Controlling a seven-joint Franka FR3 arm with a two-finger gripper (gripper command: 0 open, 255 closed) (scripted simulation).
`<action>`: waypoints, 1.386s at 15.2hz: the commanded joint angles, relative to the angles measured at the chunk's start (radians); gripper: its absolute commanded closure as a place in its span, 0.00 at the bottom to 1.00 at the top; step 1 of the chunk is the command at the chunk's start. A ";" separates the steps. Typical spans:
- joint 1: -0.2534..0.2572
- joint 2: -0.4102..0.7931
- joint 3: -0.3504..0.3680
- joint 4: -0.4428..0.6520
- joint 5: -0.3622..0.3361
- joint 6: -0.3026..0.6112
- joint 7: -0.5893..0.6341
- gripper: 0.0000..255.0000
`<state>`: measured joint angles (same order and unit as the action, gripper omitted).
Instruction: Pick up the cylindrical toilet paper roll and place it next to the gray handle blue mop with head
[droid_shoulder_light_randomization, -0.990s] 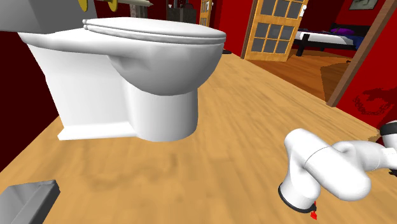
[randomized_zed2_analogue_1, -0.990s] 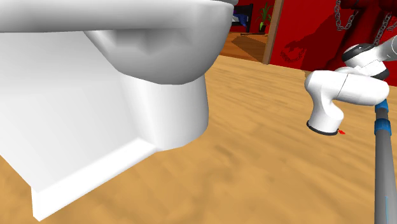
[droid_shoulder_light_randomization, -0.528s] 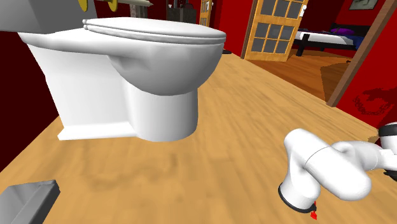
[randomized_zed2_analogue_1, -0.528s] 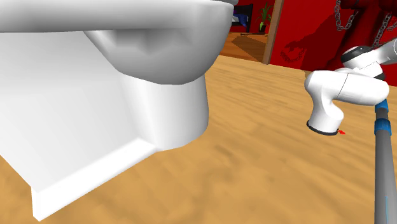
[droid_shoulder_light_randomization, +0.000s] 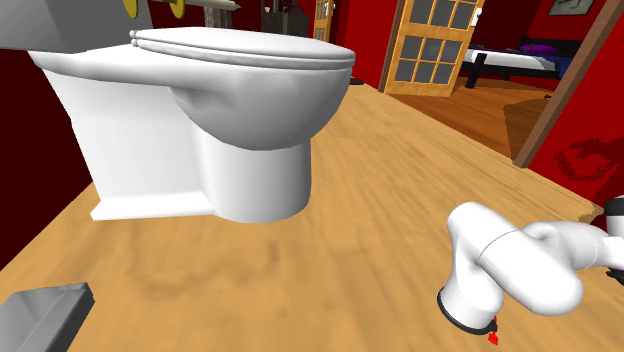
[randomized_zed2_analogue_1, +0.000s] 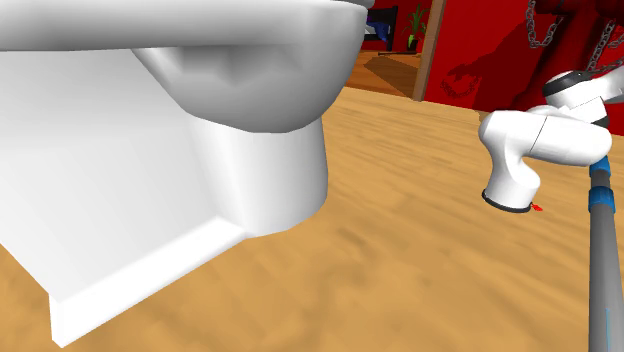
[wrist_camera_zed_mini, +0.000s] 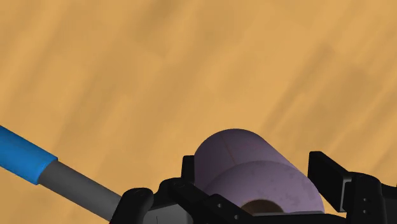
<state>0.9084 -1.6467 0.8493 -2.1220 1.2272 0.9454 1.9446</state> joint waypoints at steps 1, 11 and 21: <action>-0.008 0.006 0.021 0.061 0.052 0.001 0.068 1.00; -0.115 0.102 0.109 0.446 0.245 0.042 0.378 1.00; -0.218 0.151 0.191 0.723 0.359 0.113 0.573 1.00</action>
<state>0.6875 -1.4896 1.0366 -1.3942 1.5820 1.0531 2.5161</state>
